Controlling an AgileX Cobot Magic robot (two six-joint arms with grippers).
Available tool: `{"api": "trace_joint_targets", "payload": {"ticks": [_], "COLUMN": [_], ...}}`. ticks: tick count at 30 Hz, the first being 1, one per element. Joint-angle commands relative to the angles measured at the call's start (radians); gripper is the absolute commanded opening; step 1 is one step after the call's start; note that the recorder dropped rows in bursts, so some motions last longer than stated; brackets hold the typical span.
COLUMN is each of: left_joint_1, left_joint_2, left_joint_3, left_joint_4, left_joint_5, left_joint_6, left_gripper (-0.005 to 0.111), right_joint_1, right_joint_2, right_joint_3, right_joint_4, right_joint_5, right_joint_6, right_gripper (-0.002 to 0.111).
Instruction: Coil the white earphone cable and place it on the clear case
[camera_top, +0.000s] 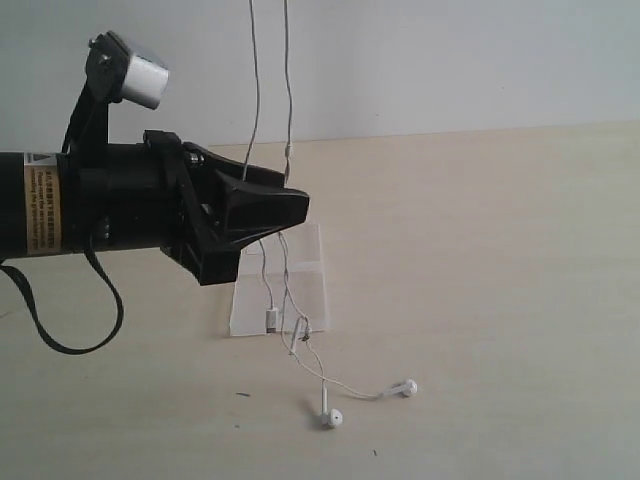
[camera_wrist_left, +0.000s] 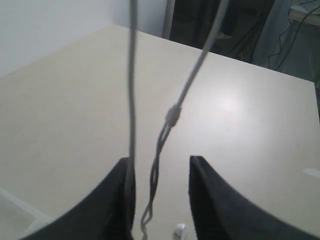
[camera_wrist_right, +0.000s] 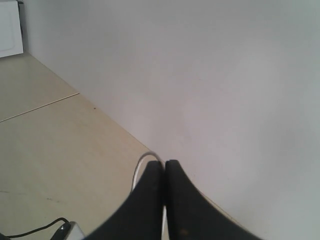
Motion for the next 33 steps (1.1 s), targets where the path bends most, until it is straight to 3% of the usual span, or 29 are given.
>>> {"api": "trace_joint_targets", "payload": {"ticks": [1,3,12,14,18,20,33], "left_joint_1": [-0.006,-0.006,-0.006,-0.006,-0.006,-0.006,-0.008], "left_joint_2": [0.001,0.001,-0.005,-0.005,-0.003,-0.003,0.001], "left_joint_3": [-0.006,-0.006,-0.006,-0.006,-0.006,-0.006,-0.007], "left_joint_4": [-0.032,-0.035,-0.072,-0.076,-0.071,-0.073,-0.105], "left_joint_5": [-0.030,-0.051,-0.097,-0.085,-0.074,-0.087,-0.126], "left_joint_6": [0.002,0.006,0.019,0.019,0.016,0.016,0.042], "left_gripper": [0.016,0.000,0.001,0.013,0.050,0.059,0.048], "right_joint_1": [0.000,0.000,0.000,0.000,0.000,0.000,0.000], "right_joint_2": [-0.002,-0.002,-0.035,-0.035,-0.035,-0.035,-0.035], "right_joint_3": [0.002,0.002,0.002,0.002,0.002,0.002,0.002], "right_joint_4": [-0.008,-0.008,-0.012,-0.007,-0.007,-0.007,-0.007], "right_joint_5": [-0.004,-0.004,-0.004,-0.004,-0.004,-0.004,-0.004], "right_joint_6": [-0.003,-0.003,-0.001,-0.001,-0.001,-0.001,-0.001], "right_gripper": [0.000,0.000,0.000,0.000,0.000,0.000,0.000]}}
